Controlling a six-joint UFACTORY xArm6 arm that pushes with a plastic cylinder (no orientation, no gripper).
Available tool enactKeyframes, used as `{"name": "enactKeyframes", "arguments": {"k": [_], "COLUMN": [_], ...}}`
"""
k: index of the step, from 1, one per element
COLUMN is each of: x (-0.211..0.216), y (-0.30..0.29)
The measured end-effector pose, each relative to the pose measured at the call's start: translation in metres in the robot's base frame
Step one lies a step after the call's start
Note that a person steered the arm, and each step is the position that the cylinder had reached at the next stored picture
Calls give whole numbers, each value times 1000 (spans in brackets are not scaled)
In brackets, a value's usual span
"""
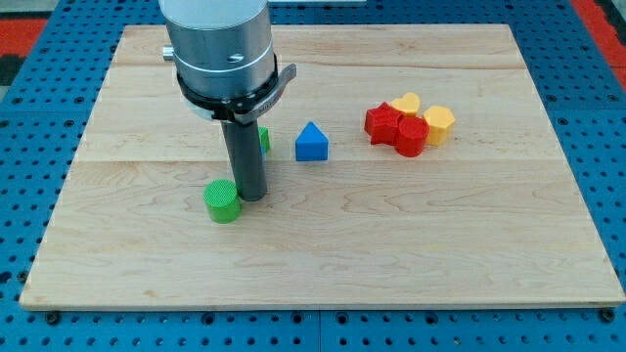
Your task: Place your arm left to the green circle
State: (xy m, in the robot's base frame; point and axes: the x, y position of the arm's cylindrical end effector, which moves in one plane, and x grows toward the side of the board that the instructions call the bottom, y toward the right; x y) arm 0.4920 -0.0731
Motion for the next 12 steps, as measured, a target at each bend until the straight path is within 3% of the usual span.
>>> {"name": "enactKeyframes", "arguments": {"k": [12], "x": [0], "y": [-71]}}
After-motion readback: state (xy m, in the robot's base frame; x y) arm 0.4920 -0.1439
